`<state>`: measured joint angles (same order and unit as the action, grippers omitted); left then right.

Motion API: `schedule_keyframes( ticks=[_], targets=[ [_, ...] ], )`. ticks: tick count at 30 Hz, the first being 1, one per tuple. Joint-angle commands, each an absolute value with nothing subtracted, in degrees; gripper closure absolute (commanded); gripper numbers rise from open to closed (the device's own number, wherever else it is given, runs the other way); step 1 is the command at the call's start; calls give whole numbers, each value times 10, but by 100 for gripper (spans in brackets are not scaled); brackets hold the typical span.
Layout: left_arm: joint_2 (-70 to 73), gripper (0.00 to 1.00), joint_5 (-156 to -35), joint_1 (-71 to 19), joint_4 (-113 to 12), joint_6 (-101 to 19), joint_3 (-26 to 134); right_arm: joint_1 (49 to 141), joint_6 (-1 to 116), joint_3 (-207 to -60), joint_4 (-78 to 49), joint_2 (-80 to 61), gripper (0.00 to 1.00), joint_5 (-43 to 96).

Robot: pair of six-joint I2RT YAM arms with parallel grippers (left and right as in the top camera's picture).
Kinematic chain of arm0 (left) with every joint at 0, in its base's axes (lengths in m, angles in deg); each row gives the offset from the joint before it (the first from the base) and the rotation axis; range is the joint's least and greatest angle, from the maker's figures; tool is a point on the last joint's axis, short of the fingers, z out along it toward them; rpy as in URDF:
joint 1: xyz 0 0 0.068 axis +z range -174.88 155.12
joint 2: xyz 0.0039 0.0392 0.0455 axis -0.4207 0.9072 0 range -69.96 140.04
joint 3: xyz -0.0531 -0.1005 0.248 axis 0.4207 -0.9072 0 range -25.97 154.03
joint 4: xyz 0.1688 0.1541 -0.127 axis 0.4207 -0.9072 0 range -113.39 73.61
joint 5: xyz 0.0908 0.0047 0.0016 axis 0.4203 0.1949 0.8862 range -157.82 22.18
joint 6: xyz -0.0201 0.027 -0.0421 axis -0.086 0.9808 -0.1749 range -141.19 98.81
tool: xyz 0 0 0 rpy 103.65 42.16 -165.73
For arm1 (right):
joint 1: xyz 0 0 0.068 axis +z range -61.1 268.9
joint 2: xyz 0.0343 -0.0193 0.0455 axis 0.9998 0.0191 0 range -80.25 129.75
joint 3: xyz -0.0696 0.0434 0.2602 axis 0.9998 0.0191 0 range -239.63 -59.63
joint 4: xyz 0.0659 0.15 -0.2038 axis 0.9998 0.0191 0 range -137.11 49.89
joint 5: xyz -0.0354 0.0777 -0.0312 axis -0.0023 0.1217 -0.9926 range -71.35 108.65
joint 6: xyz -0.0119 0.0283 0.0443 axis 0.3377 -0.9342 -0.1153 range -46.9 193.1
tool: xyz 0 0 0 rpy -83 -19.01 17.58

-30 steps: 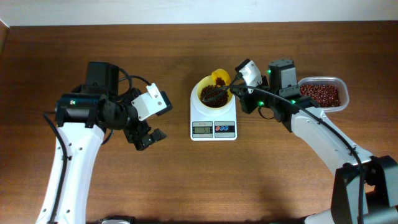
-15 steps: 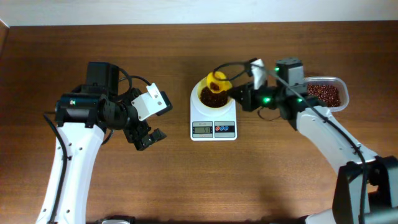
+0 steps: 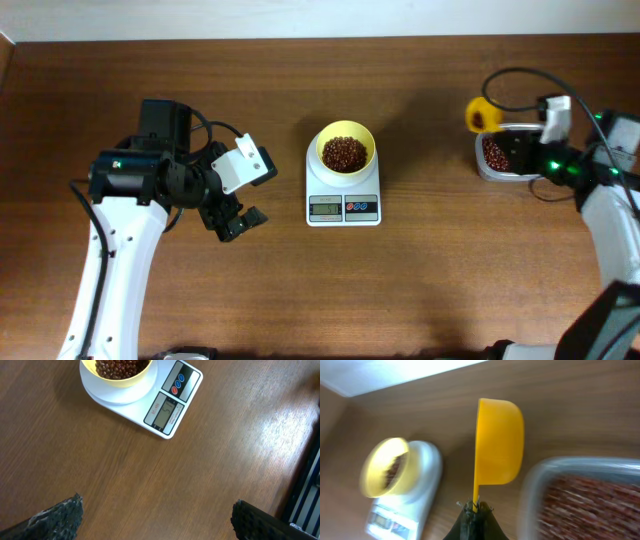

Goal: Scoop item into bowl and weigh 50g on scale

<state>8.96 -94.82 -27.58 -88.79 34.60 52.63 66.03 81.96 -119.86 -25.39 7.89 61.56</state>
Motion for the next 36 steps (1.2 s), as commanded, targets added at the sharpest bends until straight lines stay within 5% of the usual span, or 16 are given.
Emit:
schedule_keyframes(
  ticks=[1, 11, 16, 22, 36],
  targets=[
    [82, 1, -958, -276, -887, 355, 536, 636, 869, -1204, -234, 43, 96, 445],
    [82, 1, -958, -276, -887, 355, 536, 748, 939, -1207, -225, 44, 96, 85],
    [82, 1, -958, -276, -887, 355, 536, 755, 936, -1207, -224, 17, 96, 146],
    [82, 1, -958, -276, -887, 355, 536, 772, 936, -1207, -245, -74, 96, 710],
    [82, 1, -958, -276, -887, 355, 536, 1076, 1005, -1207, -325, 104, 96, 396]
  ],
)
